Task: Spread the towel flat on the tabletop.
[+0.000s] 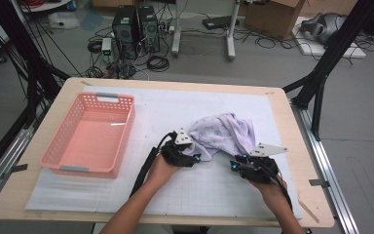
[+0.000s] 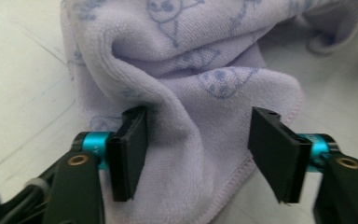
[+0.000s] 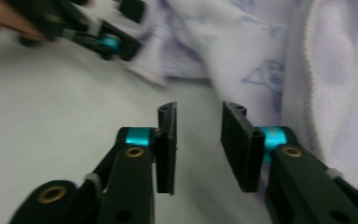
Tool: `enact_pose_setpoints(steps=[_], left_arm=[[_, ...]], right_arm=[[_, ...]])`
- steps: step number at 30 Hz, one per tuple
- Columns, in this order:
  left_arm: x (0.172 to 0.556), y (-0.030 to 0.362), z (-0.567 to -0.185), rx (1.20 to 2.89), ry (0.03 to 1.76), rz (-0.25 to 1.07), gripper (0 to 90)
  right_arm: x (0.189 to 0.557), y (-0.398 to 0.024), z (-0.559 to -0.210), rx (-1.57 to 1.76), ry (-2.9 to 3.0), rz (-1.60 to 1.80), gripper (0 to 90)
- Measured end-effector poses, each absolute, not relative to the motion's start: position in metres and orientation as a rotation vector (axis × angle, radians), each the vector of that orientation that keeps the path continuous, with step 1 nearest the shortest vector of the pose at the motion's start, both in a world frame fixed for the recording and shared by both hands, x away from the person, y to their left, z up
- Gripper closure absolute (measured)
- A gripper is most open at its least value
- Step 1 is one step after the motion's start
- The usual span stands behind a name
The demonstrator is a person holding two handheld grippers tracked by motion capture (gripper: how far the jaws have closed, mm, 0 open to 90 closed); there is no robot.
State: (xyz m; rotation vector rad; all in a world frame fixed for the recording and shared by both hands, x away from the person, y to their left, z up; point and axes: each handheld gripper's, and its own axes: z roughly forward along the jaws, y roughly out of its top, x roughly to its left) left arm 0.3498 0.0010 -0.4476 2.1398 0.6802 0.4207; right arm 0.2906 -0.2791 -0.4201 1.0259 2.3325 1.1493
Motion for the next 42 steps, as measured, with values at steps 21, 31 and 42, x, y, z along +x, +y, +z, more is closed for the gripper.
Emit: enact_pose_setpoints(steps=[21,31,42], left_arm=[[0.360,0.097,-0.383,1.823,0.805,0.521,84.3],[0.363,0.067,-0.399,1.880,0.756,0.475,83.8],[0.370,0.069,-0.401,1.780,0.813,0.494,84.0]], right_arm=[[0.290,-0.269,-0.423,0.926,2.675,1.319,81.6],[0.267,-0.246,-0.408,0.759,2.676,1.514,58.6],[0.313,-0.208,-0.420,0.987,2.511,1.248,47.9]])
